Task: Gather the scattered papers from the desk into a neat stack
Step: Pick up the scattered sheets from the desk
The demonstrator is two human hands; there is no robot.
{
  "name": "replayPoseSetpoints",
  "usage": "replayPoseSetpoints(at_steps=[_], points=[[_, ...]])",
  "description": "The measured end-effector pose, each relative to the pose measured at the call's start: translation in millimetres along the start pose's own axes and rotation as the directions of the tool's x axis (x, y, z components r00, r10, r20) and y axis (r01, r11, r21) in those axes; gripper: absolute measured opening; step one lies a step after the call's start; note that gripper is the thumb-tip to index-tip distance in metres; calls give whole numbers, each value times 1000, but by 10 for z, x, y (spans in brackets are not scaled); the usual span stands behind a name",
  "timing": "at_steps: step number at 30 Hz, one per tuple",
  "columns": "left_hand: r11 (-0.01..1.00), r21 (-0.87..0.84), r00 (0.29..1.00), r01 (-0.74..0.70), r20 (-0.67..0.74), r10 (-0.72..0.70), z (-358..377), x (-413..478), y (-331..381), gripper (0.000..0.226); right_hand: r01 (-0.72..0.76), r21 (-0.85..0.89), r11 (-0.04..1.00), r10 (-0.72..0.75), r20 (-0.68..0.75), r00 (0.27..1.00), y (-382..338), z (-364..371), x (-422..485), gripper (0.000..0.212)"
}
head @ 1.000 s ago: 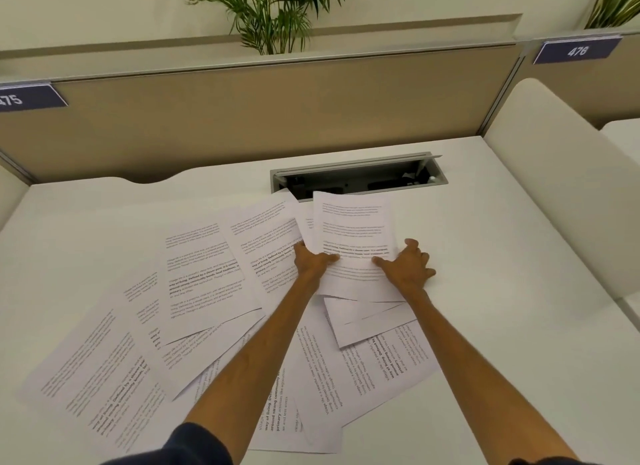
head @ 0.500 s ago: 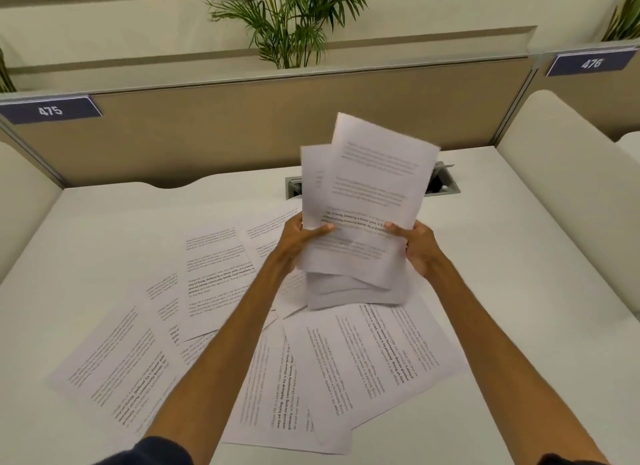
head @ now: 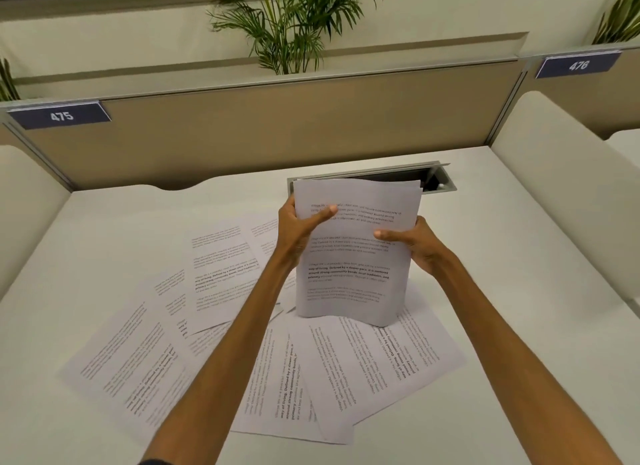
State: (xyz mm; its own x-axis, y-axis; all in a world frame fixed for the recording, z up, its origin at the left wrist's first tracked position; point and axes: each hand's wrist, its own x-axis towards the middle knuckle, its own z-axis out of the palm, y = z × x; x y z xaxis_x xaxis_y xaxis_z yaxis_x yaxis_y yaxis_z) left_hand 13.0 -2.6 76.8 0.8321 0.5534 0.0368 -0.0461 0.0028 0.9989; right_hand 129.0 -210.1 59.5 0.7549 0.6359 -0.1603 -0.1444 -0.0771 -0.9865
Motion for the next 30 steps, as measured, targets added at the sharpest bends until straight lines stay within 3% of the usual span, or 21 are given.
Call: replayPoseSetpoints(at_steps=[3, 7, 10, 13, 20, 26, 30], points=[[999, 6, 999, -39, 7, 39, 12, -16, 47, 46, 41, 60, 997, -37, -64, 997, -31, -4, -45, 32], [999, 11, 998, -53, 24, 53, -45, 42, 91, 43, 116, 90, 989, -104, -120, 987, -88, -2, -35, 29], [997, 70, 998, 10, 61, -15, -75, -64, -169, 52, 57, 42, 998, -52, -115, 992, 30, 74, -40, 39], [994, 105, 997, 43, 61, -50, -85, -175, -373, 43, 8, -9, 1000, -9, -122, 992, 121, 133, -31, 42], [997, 54, 998, 61, -21, -60, -452, -152, -190, 28, -6, -12, 1000, 5, -102, 995, -6, 405, 156, 43], [982, 41, 968, 185, -180, -175, -1184, -296, -412, 37, -88, -83, 993, 74, -163, 984, 147, 807, 278, 30], [971, 93, 951, 222, -238, -195, -1680, -443, -586, 38, -243, -299, 923, 194, -183, 964, 425, 949, 432, 42]])
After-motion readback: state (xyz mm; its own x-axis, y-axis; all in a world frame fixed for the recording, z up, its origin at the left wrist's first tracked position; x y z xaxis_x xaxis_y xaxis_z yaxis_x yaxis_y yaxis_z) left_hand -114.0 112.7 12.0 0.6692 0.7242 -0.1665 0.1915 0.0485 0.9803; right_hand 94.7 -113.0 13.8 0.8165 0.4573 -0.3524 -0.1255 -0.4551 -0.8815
